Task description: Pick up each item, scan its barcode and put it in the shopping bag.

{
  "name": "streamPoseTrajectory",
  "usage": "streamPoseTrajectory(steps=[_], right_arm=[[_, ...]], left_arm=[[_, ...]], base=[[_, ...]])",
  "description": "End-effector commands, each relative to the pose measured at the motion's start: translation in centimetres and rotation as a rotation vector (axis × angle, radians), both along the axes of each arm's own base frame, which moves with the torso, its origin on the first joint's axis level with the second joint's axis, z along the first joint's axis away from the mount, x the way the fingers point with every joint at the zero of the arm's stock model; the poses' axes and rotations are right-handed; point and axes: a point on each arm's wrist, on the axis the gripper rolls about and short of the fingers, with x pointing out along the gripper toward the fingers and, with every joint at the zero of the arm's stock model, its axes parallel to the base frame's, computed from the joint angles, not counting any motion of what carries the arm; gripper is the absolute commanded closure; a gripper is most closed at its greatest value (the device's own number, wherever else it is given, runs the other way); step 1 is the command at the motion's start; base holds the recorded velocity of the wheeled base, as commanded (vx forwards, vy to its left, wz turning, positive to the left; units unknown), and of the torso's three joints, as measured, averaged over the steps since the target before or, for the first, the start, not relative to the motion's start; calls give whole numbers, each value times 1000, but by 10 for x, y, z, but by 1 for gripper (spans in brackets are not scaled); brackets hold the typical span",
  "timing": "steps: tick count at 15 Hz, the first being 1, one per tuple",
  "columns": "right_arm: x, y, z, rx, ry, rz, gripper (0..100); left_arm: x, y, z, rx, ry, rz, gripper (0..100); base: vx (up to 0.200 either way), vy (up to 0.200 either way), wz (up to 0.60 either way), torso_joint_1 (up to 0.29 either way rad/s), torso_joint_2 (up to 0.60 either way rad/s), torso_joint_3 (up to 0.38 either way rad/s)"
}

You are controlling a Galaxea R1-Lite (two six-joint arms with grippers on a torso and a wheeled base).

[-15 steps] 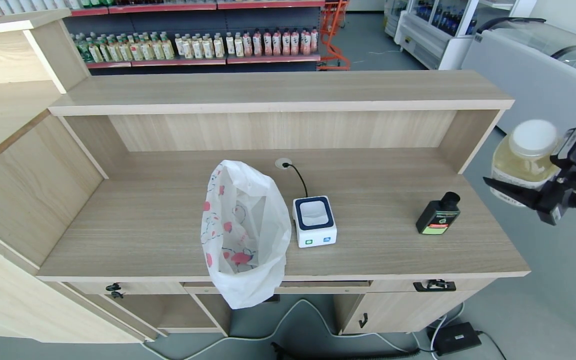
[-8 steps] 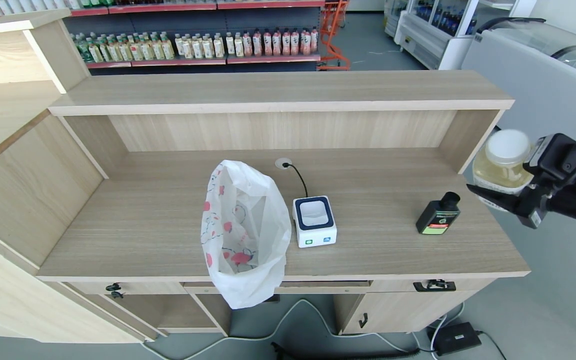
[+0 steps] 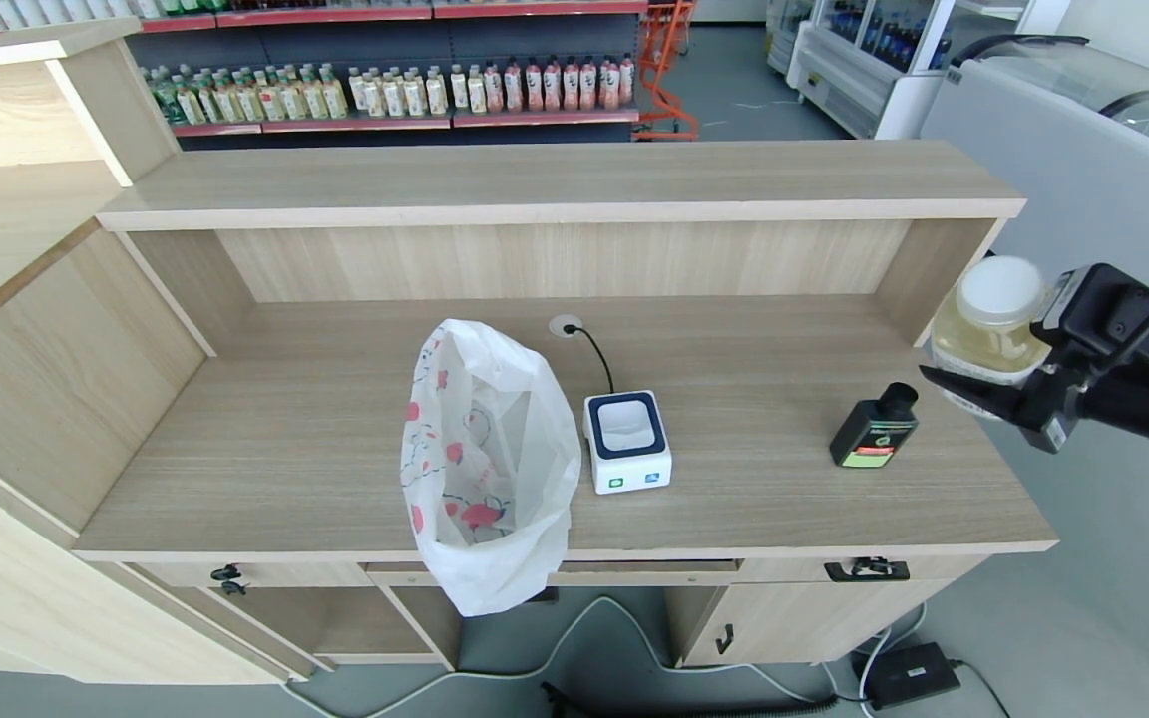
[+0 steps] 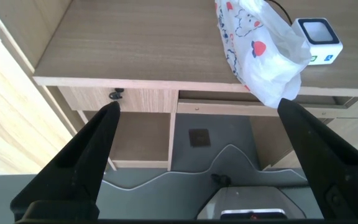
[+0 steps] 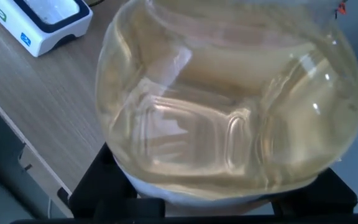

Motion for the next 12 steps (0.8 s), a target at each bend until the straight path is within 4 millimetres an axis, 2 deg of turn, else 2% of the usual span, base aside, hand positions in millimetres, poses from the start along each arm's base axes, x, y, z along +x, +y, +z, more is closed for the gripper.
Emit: streamPoseTrajectory(steps=[1,6,11,12], right_arm=[[4,4,2,5,-2,17,100],[13,16,0,6,-2,74,100],[33,22,-15,2,-1,93,100],[39,23,-20,2,2,104,100]], left_arm=[[0,0,0,-6,0,0,0],[0,0,0,-6,0,0,0],[0,0,0,-6,0,0,0],[0,0,0,-4,0,0,0]], base=[[0,200,0,7,2,-2],[0,200,0,4,6,0],[0,200,0,0,-3,1],[0,0,0,0,0,0]])
